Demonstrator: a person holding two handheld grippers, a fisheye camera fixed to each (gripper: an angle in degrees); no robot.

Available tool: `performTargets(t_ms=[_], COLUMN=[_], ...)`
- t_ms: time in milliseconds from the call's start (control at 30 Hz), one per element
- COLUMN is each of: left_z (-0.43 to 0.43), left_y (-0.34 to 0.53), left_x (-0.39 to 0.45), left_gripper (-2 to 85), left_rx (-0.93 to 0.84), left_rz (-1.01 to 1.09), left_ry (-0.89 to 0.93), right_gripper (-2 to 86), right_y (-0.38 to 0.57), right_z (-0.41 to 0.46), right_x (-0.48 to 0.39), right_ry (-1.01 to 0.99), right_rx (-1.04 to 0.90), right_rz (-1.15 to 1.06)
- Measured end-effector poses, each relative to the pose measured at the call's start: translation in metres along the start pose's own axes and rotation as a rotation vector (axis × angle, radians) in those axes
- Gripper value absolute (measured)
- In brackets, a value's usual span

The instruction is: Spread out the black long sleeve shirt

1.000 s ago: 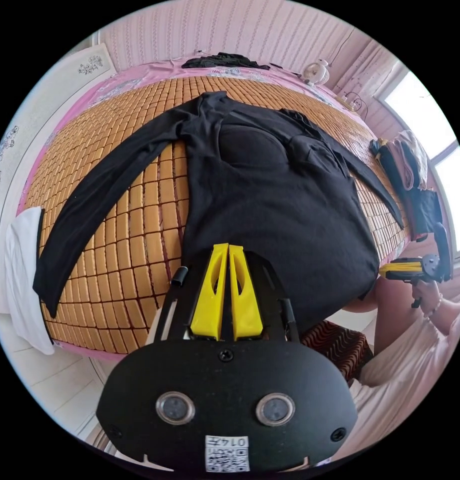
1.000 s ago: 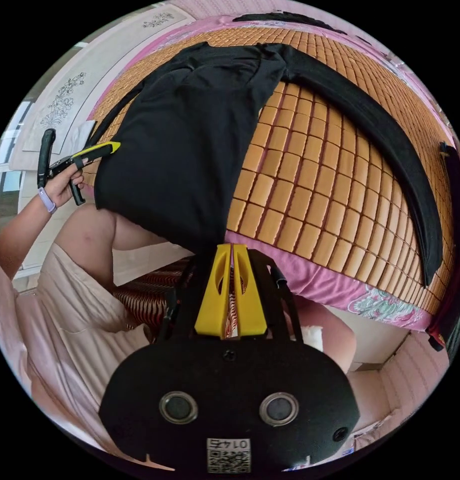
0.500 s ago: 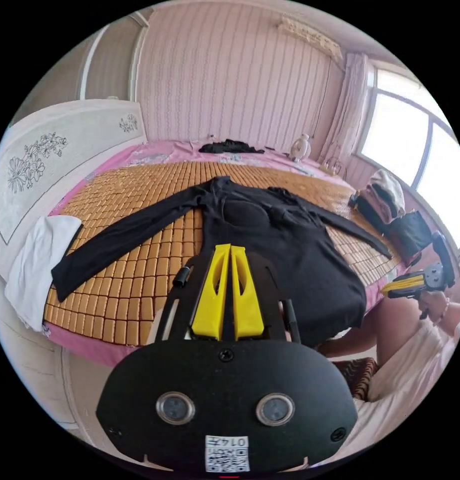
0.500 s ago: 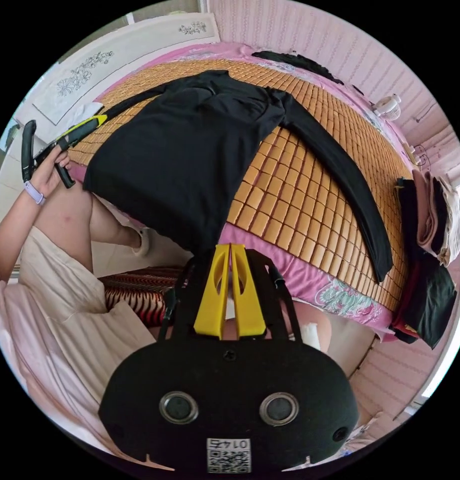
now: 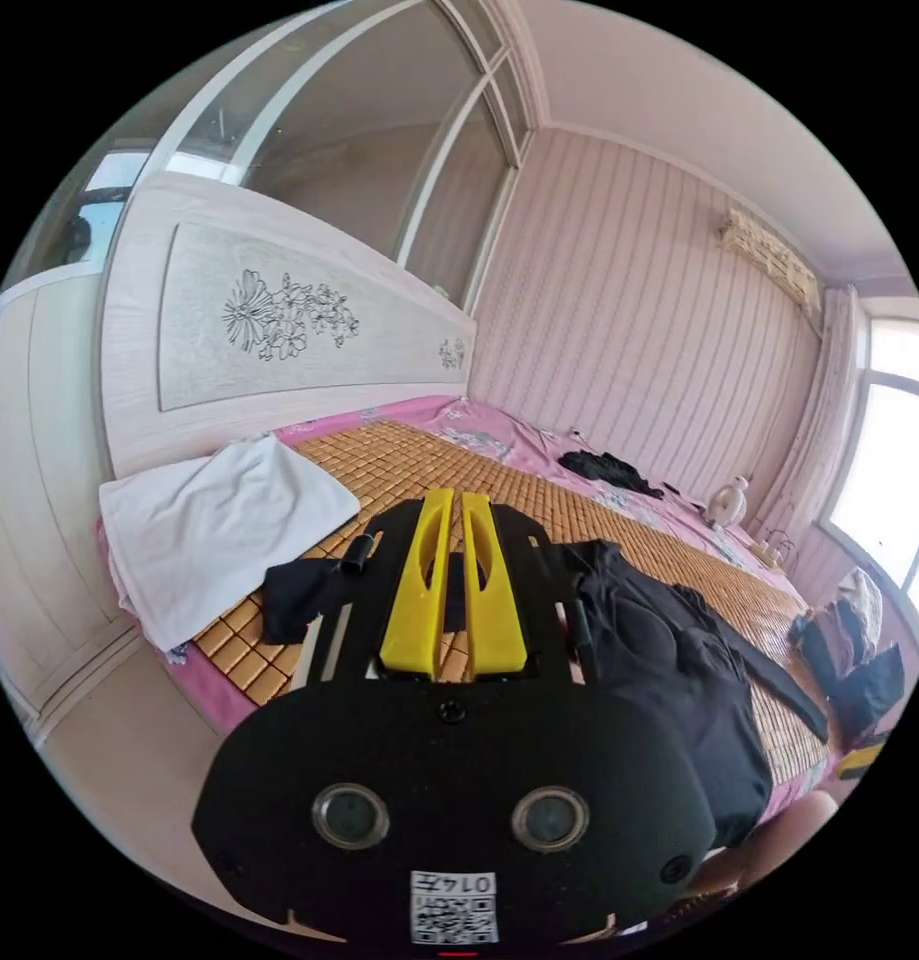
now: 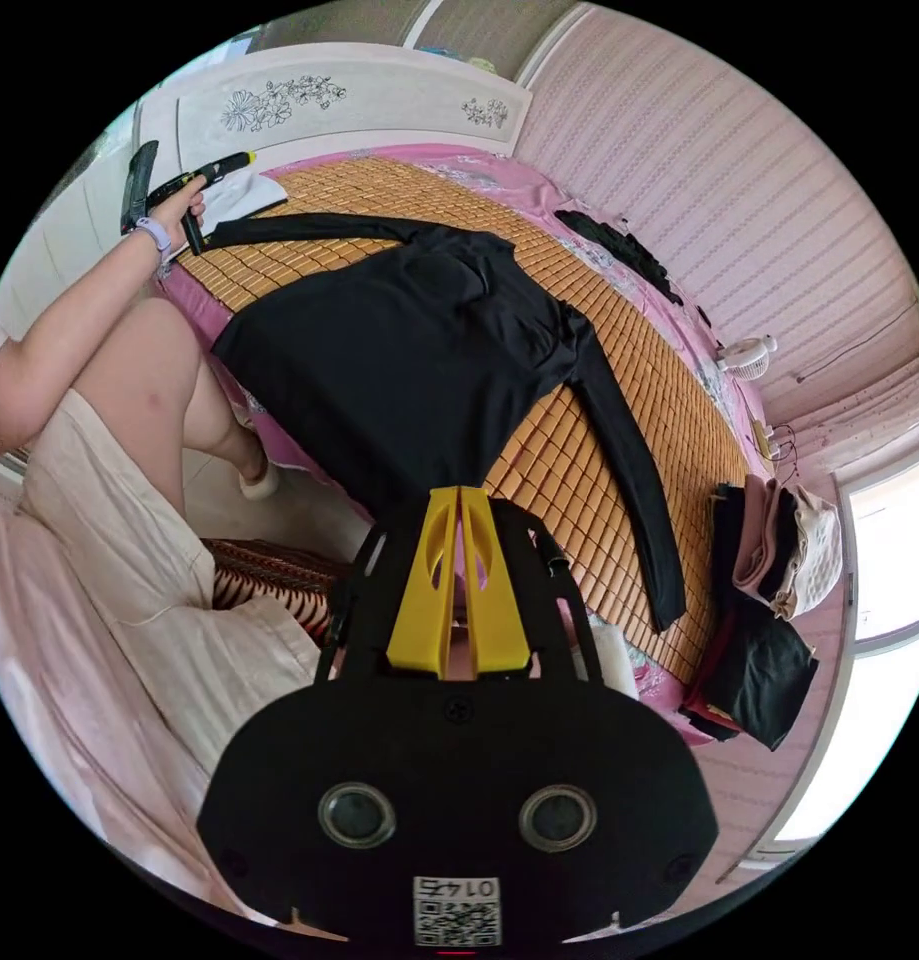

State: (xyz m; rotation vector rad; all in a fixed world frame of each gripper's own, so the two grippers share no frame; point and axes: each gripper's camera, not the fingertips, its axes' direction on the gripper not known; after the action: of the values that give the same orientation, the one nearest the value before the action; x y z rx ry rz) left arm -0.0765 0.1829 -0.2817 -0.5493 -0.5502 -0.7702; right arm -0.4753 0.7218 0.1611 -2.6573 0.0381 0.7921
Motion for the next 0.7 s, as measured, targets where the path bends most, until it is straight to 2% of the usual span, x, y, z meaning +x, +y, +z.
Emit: performTargets(t_ms=[233,367,533,633,700], left_z=[0.012,0.019,0.032,0.044,0.050], left_y=[0.003,0.001,0.014,0.012,0.014], left_x=[-0.097,-0.148,-0.180,-0.190,-0.193], left_gripper=[2.1,3.6,5.8,6.0,6.4], left_rx=[-0.088,-0.230,-0.318,-0.435,-0.443], left_rz=[-0.113,-0.137,-0.209,-0.230,-0.220], left_ry=[-0.171,-0.111,-0.086,-0.077,-0.089], right_gripper=[0.1,2.7,5.7,6.4,6.6], right_y=[-0.098,-0.177,-0.296,-0.345,-0.366], right_z=[-0.003,0.013,0.042,0.060,0.070], right_x=[-0.014,-0.047,-0.141,-0.200,-0.235], right_ry=[-0.187,-0.399,-0.547,-0.586,-0.580], right_rx=[0.139,0.209,0.262,0.235,0.201], right_rz=[-0.070,-0.220,-0.425,-0.526,-0.592])
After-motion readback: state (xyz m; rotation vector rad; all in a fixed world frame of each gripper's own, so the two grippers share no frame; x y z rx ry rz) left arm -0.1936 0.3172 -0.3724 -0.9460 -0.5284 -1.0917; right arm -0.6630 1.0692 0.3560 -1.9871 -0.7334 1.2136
